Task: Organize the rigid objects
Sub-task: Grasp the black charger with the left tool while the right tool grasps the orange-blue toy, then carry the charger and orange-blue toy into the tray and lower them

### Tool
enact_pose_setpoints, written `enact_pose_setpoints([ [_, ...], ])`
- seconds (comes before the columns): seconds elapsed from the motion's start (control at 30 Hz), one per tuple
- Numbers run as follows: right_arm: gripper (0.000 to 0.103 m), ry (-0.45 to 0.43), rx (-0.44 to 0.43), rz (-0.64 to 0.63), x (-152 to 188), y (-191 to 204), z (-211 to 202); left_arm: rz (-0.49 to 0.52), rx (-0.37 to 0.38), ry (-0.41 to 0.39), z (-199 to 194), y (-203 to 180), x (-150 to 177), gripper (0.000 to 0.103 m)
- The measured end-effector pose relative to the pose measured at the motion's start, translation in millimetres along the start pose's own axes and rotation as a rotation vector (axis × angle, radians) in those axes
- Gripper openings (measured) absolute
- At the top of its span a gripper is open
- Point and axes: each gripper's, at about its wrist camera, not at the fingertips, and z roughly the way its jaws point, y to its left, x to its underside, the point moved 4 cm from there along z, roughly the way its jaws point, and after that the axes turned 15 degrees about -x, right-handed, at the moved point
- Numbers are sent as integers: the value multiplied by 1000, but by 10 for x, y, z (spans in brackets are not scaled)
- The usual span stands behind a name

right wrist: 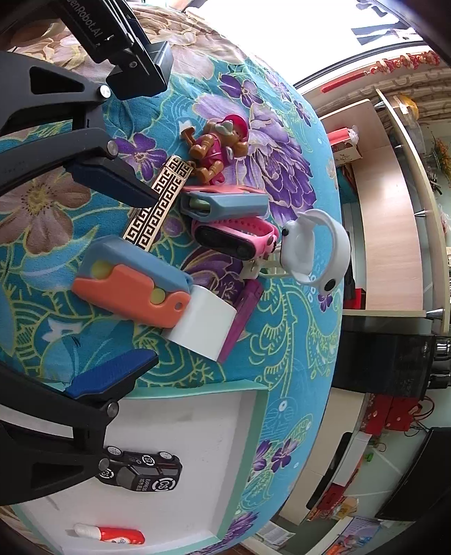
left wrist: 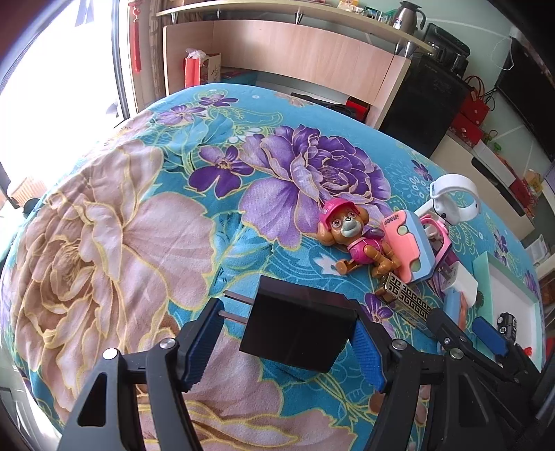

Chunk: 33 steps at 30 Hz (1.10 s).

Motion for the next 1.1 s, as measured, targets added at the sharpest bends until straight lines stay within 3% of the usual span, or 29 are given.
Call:
enact_pose_setpoints([
  [0.3, 76, -1, -8, 86, 30, -111, 41, -16, 6, 14, 39, 47, 7, 74],
  [0.43, 62, 1, -48, 90, 43, -71, 25, -13, 5, 15, 41, 40, 16, 74],
  [0.67, 53, 0, -67, 113, 72, -106, 3, -8, -2, 19, 61, 41, 24, 74],
  [0.9, 53, 1, -65, 103, 70, -94, 11, 2, -4, 20, 67, 23, 32, 74],
  [0.97, 46, -4, -79, 109, 72, -94, -3, 2, -3, 17, 60, 21, 29, 74],
  [1.1, 45, -10, -77, 109, 76, -94, -34, 1, -1, 8, 34, 26, 23, 74],
])
